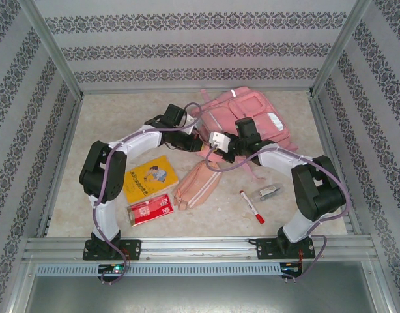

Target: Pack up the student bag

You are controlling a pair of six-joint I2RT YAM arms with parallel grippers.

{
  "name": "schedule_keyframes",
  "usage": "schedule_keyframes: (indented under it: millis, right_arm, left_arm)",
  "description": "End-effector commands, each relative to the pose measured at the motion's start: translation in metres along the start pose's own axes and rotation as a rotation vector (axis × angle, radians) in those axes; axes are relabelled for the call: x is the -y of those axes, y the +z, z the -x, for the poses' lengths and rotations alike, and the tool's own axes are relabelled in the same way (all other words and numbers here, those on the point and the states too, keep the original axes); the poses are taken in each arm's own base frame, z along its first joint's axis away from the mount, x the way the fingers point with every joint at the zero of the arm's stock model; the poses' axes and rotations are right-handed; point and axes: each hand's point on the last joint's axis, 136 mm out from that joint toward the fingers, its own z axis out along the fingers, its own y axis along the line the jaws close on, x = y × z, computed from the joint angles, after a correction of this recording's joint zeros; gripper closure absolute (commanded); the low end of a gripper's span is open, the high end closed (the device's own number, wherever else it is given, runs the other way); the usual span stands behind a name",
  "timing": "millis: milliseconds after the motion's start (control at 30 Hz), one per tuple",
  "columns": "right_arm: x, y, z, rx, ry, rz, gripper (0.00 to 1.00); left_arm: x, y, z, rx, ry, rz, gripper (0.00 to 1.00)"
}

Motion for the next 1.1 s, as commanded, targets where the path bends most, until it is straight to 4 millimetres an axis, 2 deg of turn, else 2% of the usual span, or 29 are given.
schedule_keyframes:
  millis: [0,167,333,367,400,500,600,633,833,1067]
  right_arm:
    - [-0.012,-0.007,-0.046,-0.184,-0.018,0.019,1.00]
    - [0.000,-0.024,-0.051,-0.175,-0.003,-0.015,1.00]
    - [-0.004,-0.035,-0.052,-0.174,-0.060,-0.004,1.00]
    - [-0.004,-0.035,-0.049,-0.174,-0.070,-0.010,1.00]
    - [-0.003,-0.035,-0.042,-0.163,-0.070,-0.014,0.94]
    - [-0.002,-0.036,-0.013,-0.052,-0.017,0.003,0.72]
    - [0.002,-0.039,0.015,0.069,0.042,0.002,0.44]
    - [0.003,-0.038,0.020,0.084,0.046,0.002,0.39]
    - [-0.003,-0.020,0.027,0.097,0.094,0.064,0.36]
    - [-0.020,-0.009,0.028,0.098,0.170,0.181,0.38]
  left_arm:
    - [-0.002,-0.043,0.020,0.078,0.053,-0.010,1.00]
    - [-0.033,-0.052,0.015,0.070,0.027,0.040,1.00]
    - [-0.054,-0.054,0.015,0.051,0.041,0.135,1.00]
    - [-0.050,-0.051,0.015,0.041,0.050,0.125,1.00]
    - [-0.041,-0.046,0.014,0.029,0.055,0.085,1.00]
    - [-0.013,-0.031,0.017,0.034,0.038,-0.025,1.00]
    - [0.003,-0.021,0.016,0.041,0.060,-0.037,1.00]
    - [0.008,-0.019,0.015,0.035,0.070,-0.038,1.00]
    - [0.038,-0.015,0.021,0.065,0.059,-0.128,1.00]
    - [0.044,-0.024,0.032,0.096,0.073,-0.117,1.00]
